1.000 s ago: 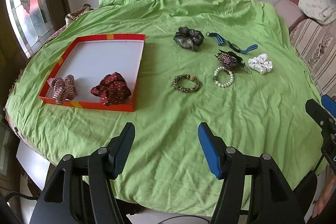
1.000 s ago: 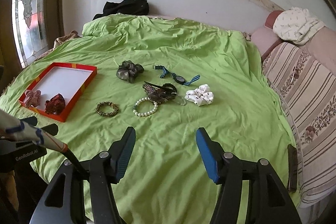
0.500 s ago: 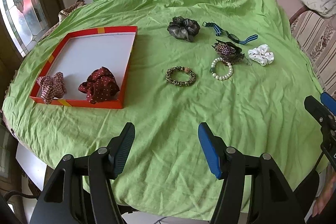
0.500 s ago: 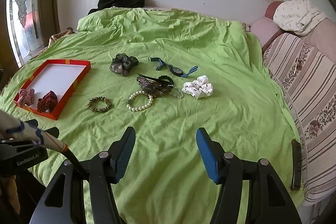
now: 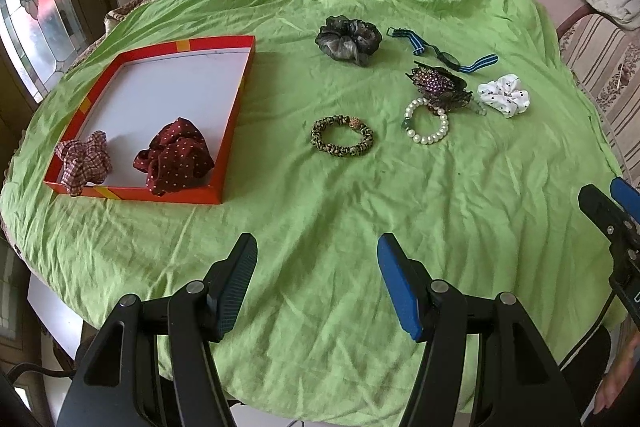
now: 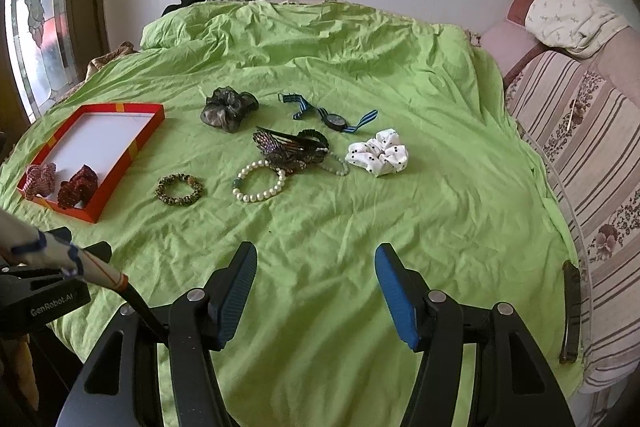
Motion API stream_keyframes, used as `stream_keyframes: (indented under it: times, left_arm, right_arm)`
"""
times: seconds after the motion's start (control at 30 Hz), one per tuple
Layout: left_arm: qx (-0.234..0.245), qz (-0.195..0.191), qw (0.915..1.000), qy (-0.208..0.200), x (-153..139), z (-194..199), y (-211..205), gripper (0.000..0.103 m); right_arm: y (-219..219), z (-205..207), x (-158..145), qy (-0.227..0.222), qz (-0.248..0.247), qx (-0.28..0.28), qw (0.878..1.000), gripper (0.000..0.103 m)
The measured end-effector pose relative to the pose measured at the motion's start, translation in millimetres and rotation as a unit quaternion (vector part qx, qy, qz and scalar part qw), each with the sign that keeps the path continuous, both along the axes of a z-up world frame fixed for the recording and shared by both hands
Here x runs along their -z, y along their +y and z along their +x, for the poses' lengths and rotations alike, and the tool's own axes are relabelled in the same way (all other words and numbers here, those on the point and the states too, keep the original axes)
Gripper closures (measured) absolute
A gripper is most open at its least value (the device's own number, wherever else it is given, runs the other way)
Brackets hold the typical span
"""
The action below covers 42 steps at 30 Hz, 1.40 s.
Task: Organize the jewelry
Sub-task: 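Grasp the leopard-print hair tie with the left tool while the right tool grasps the pearl bracelet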
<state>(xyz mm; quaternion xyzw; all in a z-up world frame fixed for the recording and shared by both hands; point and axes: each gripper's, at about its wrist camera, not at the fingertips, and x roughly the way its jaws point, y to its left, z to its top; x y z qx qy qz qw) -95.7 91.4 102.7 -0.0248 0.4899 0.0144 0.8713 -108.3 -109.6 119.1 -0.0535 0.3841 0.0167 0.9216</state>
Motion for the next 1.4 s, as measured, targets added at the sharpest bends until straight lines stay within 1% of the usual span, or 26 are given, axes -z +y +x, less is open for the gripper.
stream_keyframes:
  times: [0.13,0.3,0.33,0.5,0.57,0.67,0.77,0.83,0.93,1.0,1.1,1.17,1.3,1.33,1.37,1.4]
  left_arm:
    - [-0.003,-0.003,1.0000,0.003,5,9,2,0.041]
    - [-0.012,-0.008,0.9999,0.003,11,29,11,0.041]
    - [-0.014,-0.010,0.9998,0.003,13,35,14,0.041]
    - [-0.017,-0.025,0.9996,0.004,25,70,24,0.041]
    - [-0.017,-0.035,0.9992,0.008,31,85,27,0.041]
    - [-0.010,-0.056,0.9983,0.014,43,110,31,0.041]
    - [-0.003,-0.066,0.9976,0.024,54,127,32,0.041]
    - [0.007,-0.073,0.9969,0.029,60,138,30,0.041]
    - [0.022,-0.074,0.9967,0.025,66,149,26,0.042]
    - [0.030,-0.074,0.9965,0.024,69,156,23,0.042]
    - [0.036,-0.073,0.9964,0.025,75,162,21,0.042]
    - [0.037,-0.075,0.9962,0.022,76,164,21,0.042]
    - [0.039,-0.082,0.9957,0.018,78,165,22,0.042]
    - [0.040,-0.077,0.9961,0.015,78,164,21,0.042]
    - [0.041,-0.070,0.9966,0.013,79,163,18,0.049]
    - [0.044,-0.063,0.9970,0.011,79,161,15,0.057]
  right_arm:
    - [-13,13,12,0.017,0.002,0.010,1.000,0.035]
    - [-51,37,33,0.053,0.037,0.032,0.997,0.035]
    - [-65,42,40,0.063,0.051,0.039,0.996,0.035]
    - [-115,62,66,0.085,0.113,0.066,0.988,0.035]
    - [-127,69,71,0.087,0.137,0.069,0.984,0.042]
    - [-134,84,75,0.082,0.168,0.059,0.980,0.044]
    - [-124,101,78,0.086,0.191,0.037,0.977,0.044]
    - [-107,115,81,0.095,0.206,0.013,0.974,0.044]
    - [-73,138,86,0.106,0.218,-0.029,0.970,0.044]
    - [-47,154,94,0.117,0.214,-0.048,0.969,0.044]
    - [-17,173,108,0.135,0.207,-0.061,0.967,0.044]
    - [-4,181,115,0.137,0.193,-0.061,0.970,0.044]
    - [14,188,118,0.121,0.160,-0.059,0.978,0.044]
    - [15,189,119,0.119,0.155,-0.056,0.979,0.049]
    - [19,189,120,0.116,0.142,-0.052,0.982,0.062]
    - [22,188,120,0.112,0.127,-0.048,0.984,0.068]
